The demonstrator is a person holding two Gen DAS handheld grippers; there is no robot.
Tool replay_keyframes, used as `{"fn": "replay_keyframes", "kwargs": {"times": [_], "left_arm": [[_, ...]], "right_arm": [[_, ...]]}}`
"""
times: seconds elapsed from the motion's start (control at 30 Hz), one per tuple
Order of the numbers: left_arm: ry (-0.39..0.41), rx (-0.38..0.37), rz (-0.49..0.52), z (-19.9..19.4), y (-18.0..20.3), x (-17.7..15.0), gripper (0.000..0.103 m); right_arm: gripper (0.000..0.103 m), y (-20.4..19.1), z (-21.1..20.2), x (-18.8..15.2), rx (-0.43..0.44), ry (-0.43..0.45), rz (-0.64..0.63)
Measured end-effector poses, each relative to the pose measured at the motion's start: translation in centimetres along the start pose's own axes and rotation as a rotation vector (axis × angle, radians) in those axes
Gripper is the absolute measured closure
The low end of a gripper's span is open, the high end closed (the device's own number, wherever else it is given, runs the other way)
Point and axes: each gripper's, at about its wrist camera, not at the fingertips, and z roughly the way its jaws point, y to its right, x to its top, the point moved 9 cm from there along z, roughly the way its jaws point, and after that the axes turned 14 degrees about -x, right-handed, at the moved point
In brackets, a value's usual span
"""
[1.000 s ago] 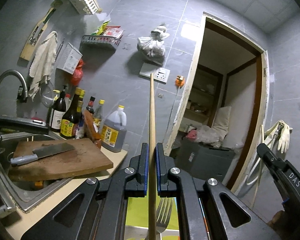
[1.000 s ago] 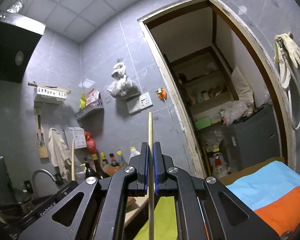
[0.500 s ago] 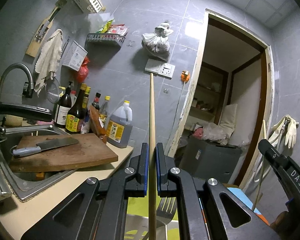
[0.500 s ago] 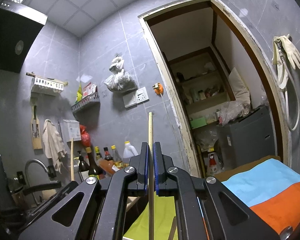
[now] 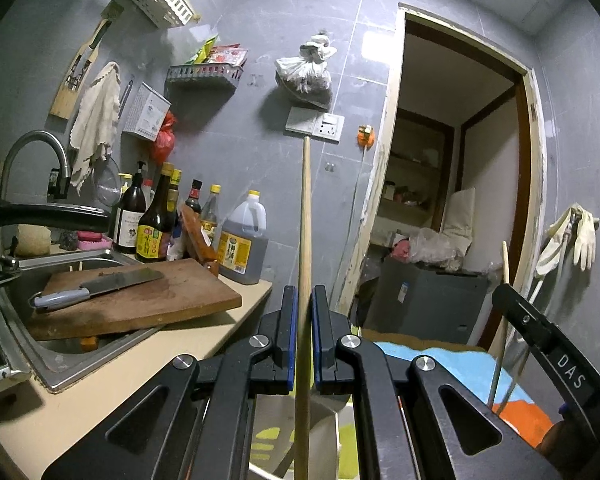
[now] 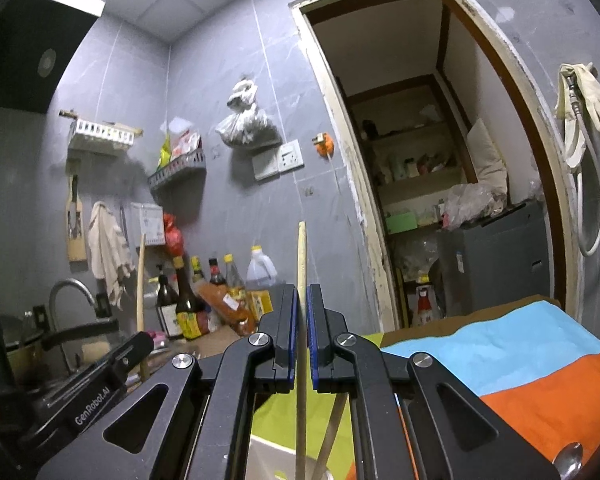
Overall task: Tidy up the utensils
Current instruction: 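Lower the chopstick into the basket and open the right tool while the left lowers its chopstick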
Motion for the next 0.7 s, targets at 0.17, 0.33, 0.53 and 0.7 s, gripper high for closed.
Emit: {"fn": "replay_keyframes", "kwargs": {"times": [0.17,0.33,0.53,0.7], "left_arm": [[-0.034,0.0,0.0,0.0,0.1,-0.7,0.098],[-0.054,-0.004,0.0,-0.1,0.3,-1.1,0.098],[-0.07,-0.004,-0.004,-0.2,0.2,-1.5,0.098],[-0.092,-0.024,-0.025,-0.6,0.4,-1.4,0.098]], "right_arm": [[0.099,-0.2,-0.3,-0.6,0.019,-0.031,-0.031],[0.099,-0.2,-0.6,-0.9,0.035,-0.049,-0.05],[0.099,-0.7,-0.9,-1.1,0.055,-0.053,-0.069],[0.097,-0.1,-0.7,-1.4,0.034,-0.077,-0.054]]}}
